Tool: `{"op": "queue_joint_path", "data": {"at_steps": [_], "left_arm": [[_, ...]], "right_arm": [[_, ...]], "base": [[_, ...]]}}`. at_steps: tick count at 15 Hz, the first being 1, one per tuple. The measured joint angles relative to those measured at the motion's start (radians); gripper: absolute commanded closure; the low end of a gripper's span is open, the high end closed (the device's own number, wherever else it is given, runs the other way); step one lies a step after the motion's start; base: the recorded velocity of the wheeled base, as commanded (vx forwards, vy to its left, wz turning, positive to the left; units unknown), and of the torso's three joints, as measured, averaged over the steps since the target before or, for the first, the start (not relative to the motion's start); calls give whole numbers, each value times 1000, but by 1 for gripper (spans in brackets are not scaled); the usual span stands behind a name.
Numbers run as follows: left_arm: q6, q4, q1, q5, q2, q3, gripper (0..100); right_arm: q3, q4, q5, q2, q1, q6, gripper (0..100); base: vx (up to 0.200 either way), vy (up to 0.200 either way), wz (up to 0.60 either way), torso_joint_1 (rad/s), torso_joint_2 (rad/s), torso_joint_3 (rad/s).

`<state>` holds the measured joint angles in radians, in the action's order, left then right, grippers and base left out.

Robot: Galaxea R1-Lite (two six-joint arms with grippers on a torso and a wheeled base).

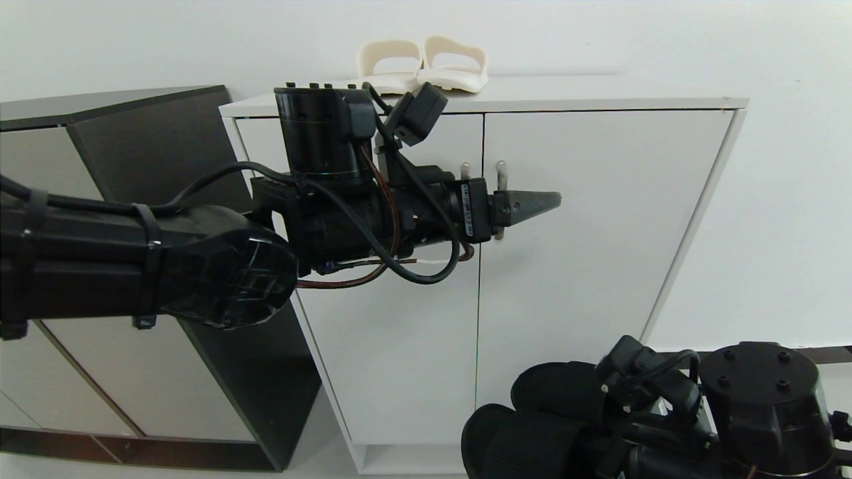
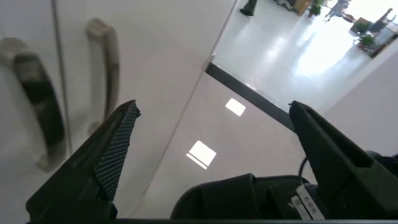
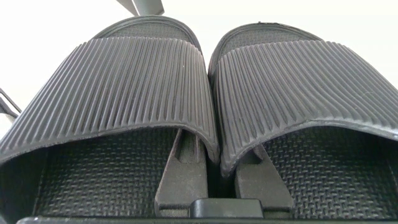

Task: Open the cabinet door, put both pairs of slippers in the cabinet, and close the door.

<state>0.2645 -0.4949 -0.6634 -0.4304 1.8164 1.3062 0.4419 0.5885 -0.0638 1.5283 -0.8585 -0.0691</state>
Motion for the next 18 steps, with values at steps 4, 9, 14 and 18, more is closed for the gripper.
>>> {"op": "queue_joint_path", "data": {"at_steps": [4,9,14,18], "left_arm": [[-5,1,6,49,14,25,0],[-13,3,9,72,64,69,0],[-13,3,8,71,123,119,0],[-13,4,8,74,149,137,100]], "right_arm": [[0,0,1,1,0,0,100],[0,0,0,1,-1,0,100],[0,0,1,4,-1,0,100],[1,0,1,7,-1,0,100]], "base": [[0,0,0,0,0,0],[0,0,0,0,0,0],[0,0,0,0,0,0],[0,0,0,0,0,0]]}}
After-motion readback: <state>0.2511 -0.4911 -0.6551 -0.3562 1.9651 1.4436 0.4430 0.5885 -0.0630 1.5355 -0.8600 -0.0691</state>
